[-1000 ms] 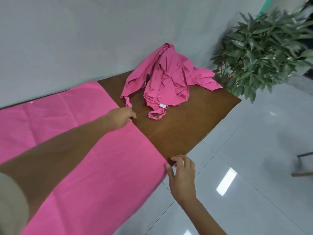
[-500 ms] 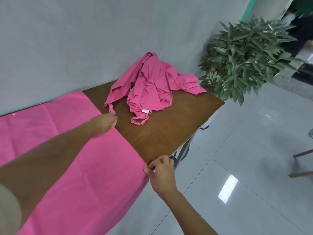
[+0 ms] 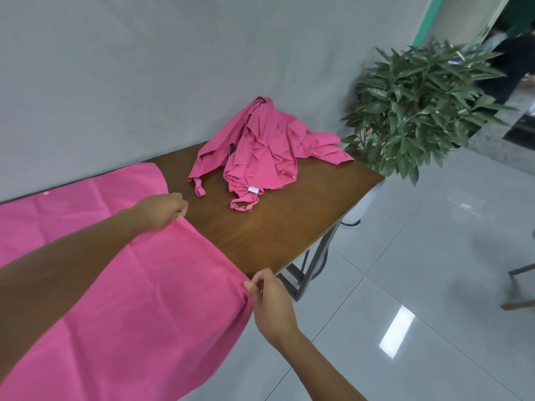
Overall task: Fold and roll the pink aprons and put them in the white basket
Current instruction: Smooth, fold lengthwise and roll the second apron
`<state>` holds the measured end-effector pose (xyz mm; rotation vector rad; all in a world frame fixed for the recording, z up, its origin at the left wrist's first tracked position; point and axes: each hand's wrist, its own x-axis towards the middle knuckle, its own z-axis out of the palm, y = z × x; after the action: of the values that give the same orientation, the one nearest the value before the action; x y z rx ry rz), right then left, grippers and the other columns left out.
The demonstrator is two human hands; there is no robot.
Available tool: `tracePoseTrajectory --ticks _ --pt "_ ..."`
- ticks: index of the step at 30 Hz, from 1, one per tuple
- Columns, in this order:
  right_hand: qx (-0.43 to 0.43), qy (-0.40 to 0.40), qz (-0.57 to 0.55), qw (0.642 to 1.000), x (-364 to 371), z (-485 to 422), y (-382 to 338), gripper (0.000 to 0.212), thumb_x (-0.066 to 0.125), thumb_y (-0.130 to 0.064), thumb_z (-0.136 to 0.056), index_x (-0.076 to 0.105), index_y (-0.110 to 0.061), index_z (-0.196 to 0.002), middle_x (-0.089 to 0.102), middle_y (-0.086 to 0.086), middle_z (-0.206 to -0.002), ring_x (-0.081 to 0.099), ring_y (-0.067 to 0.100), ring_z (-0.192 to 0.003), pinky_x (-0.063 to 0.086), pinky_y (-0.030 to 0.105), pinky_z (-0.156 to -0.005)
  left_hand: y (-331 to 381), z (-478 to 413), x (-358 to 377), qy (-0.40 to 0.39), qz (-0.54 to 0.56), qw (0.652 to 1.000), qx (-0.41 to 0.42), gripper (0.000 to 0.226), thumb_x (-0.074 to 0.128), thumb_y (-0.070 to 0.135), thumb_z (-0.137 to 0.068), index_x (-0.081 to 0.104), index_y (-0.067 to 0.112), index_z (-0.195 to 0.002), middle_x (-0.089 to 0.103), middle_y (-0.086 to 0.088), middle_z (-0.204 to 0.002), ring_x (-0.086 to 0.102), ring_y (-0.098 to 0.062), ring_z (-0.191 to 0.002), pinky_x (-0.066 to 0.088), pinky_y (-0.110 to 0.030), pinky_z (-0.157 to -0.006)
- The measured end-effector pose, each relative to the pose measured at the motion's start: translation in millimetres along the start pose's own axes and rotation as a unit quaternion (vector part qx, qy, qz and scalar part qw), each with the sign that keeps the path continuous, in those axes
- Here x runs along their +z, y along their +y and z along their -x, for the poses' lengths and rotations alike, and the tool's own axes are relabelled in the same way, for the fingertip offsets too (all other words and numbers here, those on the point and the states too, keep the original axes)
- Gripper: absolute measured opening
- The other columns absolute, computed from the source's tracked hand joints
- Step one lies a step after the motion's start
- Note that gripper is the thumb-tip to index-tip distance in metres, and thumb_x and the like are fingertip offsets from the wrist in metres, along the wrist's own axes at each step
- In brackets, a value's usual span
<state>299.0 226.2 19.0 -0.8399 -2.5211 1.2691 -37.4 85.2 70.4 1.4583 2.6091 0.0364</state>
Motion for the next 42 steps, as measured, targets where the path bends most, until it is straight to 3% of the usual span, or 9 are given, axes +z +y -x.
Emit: tracePoseTrajectory --ticks 6,10,14,20,24,27,32,38,42 --pt "0.021 0.011 0.039 0.999 12 26 -11 0.024 0.048 -0.050 -0.101 0.050 -0.030 -0.089 0.061 -0.011 -0.084 0.059 0.006 -0.075 0.044 0.022 -0.061 -17 22 -8 -0.012 0.039 0.999 -0.008 0.031 0.048 -0.004 -0.082 0.048 0.025 -0.070 0.056 0.002 -0.075 0.051 -0.023 -0.069 0.046 -0.043 -0.066" --pt "0.011 0.012 0.074 0.997 27 47 -14 0.012 0.054 -0.045 -0.101 0.058 -0.035 -0.097 0.060 -0.012 -0.097 0.056 0.005 -0.087 0.043 0.021 -0.072 -18 50 -12 -0.016 0.078 0.997 0.000 0.026 0.048 -0.002 -0.091 0.048 0.019 -0.075 0.055 0.000 -0.069 0.042 -0.014 -0.060 0.032 -0.032 -0.055" --pt "-0.008 0.033 0.096 0.995 41 74 -28 0.017 0.054 -0.036 -0.102 0.067 -0.025 -0.106 0.061 -0.012 -0.101 0.052 0.009 -0.101 0.043 0.025 -0.085 -37 86 -11 -0.009 0.132 0.991 0.019 0.025 0.060 0.011 -0.096 0.047 0.016 -0.075 0.052 0.002 -0.067 0.042 -0.017 -0.062 0.034 -0.032 -0.059" --pt "-0.011 0.054 0.116 0.992 69 117 -60 0.026 0.057 -0.041 -0.100 0.047 -0.041 -0.076 0.056 -0.013 -0.086 0.049 0.002 -0.082 0.036 0.017 -0.068 -74 141 -3 -0.010 0.150 0.988 0.036 0.028 0.067 0.024 -0.096 0.052 0.015 -0.075 0.057 0.002 -0.071 0.049 -0.015 -0.065 0.044 -0.034 -0.067" --pt "0.003 0.055 0.121 0.991 97 141 -72 0.038 0.059 -0.041 -0.099 0.042 -0.035 -0.065 0.052 -0.013 -0.071 0.055 0.013 -0.073 0.050 0.033 -0.062 -94 173 5 -0.013 0.152 0.987 0.046 0.022 0.069 0.015 -0.094 0.057 0.015 -0.076 0.062 0.003 -0.072 0.054 -0.015 -0.067 0.044 -0.030 -0.067" --pt "0.008 0.067 0.136 0.988 114 159 -81 0.033 0.058 -0.037 -0.099 0.048 -0.031 -0.068 0.055 -0.011 -0.072 0.058 0.012 -0.068 0.056 0.039 -0.064 -107 192 10 -0.015 0.154 0.987 0.047 0.021 0.070 0.011 -0.092 0.059 0.017 -0.075 0.064 0.004 -0.074 0.056 -0.015 -0.070 0.046 -0.033 -0.070" --pt "0.018 0.069 0.155 0.985 137 189 -96 0.024 0.055 -0.038 -0.101 0.051 -0.028 -0.080 0.054 -0.013 -0.077 0.054 0.007 -0.069 0.043 0.021 -0.060 -125 221 21 -0.007 0.175 0.984 0.039 0.020 0.072 0.010 -0.091 0.061 0.017 -0.075 0.068 0.003 -0.079 0.062 -0.019 -0.079 0.049 -0.036 -0.076" --pt "0.035 0.044 0.119 0.991 157 217 -115 0.023 0.055 -0.040 -0.101 0.050 -0.029 -0.081 0.054 -0.008 -0.077 0.058 0.018 -0.069 0.058 0.039 -0.055 -132 250 22 0.020 0.174 0.984 0.039 0.020 0.066 0.008 -0.093 0.054 0.013 -0.078 0.061 0.000 -0.076 0.052 -0.018 -0.069 0.044 -0.036 -0.066" --pt "-0.012 0.032 0.140 0.990 165 233 -121 0.022 0.055 -0.040 -0.101 0.053 -0.029 -0.083 0.055 -0.009 -0.074 0.054 0.012 -0.067 0.047 0.026 -0.057 -138 275 22 0.025 0.168 0.985 0.035 0.024 0.066 -0.001 -0.088 0.054 0.016 -0.077 0.060 0.001 -0.077 0.050 -0.016 -0.071 0.042 -0.032 -0.066"
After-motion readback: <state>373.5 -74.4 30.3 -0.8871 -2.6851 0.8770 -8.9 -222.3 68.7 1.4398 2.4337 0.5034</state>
